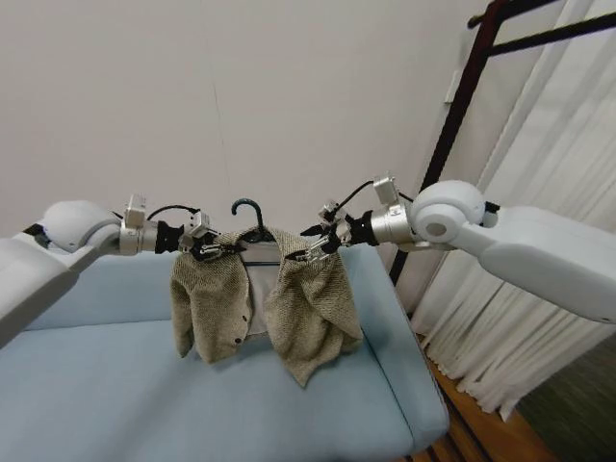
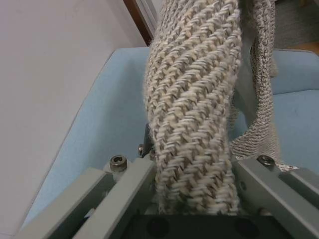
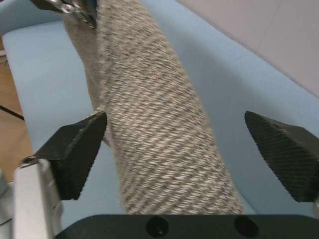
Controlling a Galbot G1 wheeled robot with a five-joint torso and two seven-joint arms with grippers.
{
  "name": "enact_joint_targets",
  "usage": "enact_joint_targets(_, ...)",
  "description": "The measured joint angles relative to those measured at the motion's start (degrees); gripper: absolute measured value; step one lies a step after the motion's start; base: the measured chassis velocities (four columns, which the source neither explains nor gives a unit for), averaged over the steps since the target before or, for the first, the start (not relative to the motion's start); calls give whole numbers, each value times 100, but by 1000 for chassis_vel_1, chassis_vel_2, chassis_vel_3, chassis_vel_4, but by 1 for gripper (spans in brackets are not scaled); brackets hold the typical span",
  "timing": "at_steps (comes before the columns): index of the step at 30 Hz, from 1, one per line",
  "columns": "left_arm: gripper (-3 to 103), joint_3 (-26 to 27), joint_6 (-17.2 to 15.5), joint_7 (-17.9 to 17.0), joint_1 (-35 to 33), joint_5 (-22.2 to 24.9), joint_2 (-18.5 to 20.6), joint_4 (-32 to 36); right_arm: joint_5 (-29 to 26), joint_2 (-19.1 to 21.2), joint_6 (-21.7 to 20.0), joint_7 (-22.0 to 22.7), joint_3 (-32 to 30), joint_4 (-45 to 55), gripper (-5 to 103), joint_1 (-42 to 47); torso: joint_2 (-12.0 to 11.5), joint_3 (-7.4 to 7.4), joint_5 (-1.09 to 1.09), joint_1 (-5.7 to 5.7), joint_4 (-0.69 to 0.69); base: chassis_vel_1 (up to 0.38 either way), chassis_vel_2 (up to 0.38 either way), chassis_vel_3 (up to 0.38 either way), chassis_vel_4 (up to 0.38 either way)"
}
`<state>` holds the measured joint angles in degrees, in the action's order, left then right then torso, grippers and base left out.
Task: Pick up the clothes from the sofa and hang them on the clothes hanger.
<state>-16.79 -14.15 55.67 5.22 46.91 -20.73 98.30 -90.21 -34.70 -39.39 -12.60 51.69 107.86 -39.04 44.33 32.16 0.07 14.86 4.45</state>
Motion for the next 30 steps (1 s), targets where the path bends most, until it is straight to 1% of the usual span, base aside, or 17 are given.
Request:
enact_joint_targets(1,8,103,1,41,-65,-2,23,15,-21,-30,-19,36,53,-33,82,-3,0,0,1,0,0,0,0,0,0)
enact_joint_targets(2,8,184,1,65,-113,-3,47,33,-37,-49,-22,41,123,-47,80,-7,0,0,1,0,0,0,0,0,0)
enact_joint_targets(7,8,387,3,91,-232,4,111,49,-79,-58,-22,51,257,21,78,-31,0,0,2,0,2,0,0,0,0)
enact_joint_targets(8,8,483,9,93,-307,9,136,65,-130,-76,-22,94,270,54,76,-37,0,0,2,0,2,0,0,0,0)
enact_joint_targets(11,8,630,16,95,-438,16,166,109,-216,-134,-22,190,271,79,76,-47,0,0,2,0,1,0,0,0,0)
enact_joint_targets(13,8,815,38,101,-606,29,228,170,-313,-238,-21,288,269,76,63,-101,0,0,2,0,1,0,0,0,0)
enact_joint_targets(15,8,879,53,118,-665,37,255,189,-339,-273,-21,300,278,69,63,-143,0,0,1,0,0,0,0,0,0)
enact_joint_targets(16,8,947,76,143,-725,42,292,196,-362,-305,-20,303,305,63,51,-196,0,0,0,0,1,0,0,0,0)
enact_joint_targets(17,8,990,97,160,-765,45,320,204,-382,-321,-20,303,332,62,46,-239,0,0,0,0,1,0,0,0,0)
enact_joint_targets(19,8,1043,122,176,-823,50,357,218,-401,-330,-20,302,363,65,46,-280,0,0,0,0,1,0,0,0,0)
enact_joint_targets(21,8,1234,149,182,-1031,65,461,274,-406,-334,-16,260,469,103,36,-400,0,0,2,0,1,0,0,0,0)
enact_joint_targets(22,8,1331,154,175,-1157,75,505,313,-410,-335,-15,206,524,121,36,-464,0,0,2,0,1,0,0,0,0)
enact_joint_targets(23,8,1389,157,167,-1230,81,530,336,-411,-337,-15,177,551,131,24,-496,0,0,2,0,1,0,0,0,0)
enact_joint_targets(25,8,1484,164,149,-1344,95,566,371,-413,-341,-16,139,580,148,24,-539,1,0,1,0,1,0,0,0,0)
enact_joint_targets(26,7,1615,184,92,-1521,130,635,424,-421,-349,-18,102,602,180,17,-588,0,0,0,0,0,0,0,0,0)
enact_joint_targets(28,7,1670,242,-4,-1638,182,711,470,-422,-351,-17,91,602,215,14,-592,0,0,0,0,0,0,0,0,0)
enact_joint_targets(30,7,1675,265,-37,-1662,205,737,483,-422,-351,-17,91,596,224,14,-587,0,0,0,0,1,0,0,0,0)
